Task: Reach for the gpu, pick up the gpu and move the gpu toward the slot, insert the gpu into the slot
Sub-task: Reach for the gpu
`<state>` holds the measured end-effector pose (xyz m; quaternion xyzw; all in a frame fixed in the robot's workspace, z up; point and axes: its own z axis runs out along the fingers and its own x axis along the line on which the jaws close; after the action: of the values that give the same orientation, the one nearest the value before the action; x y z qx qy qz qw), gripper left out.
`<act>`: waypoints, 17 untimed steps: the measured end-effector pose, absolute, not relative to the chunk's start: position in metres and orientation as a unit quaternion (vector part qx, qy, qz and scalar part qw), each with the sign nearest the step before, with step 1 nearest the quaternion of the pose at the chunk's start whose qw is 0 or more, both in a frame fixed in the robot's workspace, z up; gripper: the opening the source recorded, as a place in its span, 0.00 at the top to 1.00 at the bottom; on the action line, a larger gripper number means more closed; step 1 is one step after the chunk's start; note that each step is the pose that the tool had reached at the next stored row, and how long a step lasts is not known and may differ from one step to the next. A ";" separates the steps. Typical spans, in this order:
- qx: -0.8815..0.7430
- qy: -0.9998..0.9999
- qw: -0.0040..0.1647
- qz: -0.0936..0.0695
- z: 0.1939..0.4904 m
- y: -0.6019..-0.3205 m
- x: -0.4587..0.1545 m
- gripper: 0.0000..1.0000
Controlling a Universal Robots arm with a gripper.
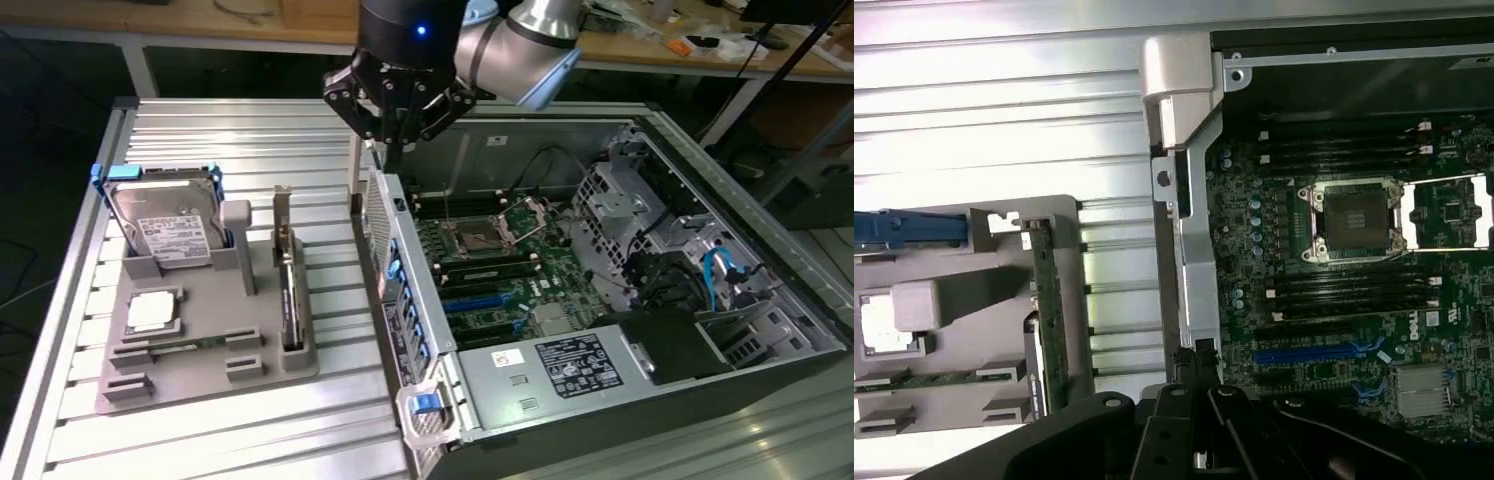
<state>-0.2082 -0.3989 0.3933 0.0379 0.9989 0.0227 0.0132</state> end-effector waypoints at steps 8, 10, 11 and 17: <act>0.038 0.999 0.013 0.023 0.393 -0.399 -0.238 0.89; 0.038 0.999 0.013 0.023 0.393 -0.399 -0.244 0.89; 0.038 0.999 0.013 0.024 0.393 -0.399 -0.248 0.89; 0.038 0.999 0.013 0.024 0.393 -0.399 -0.270 0.89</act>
<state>-0.2697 -0.3989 0.3933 0.0379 0.9989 0.0243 0.0131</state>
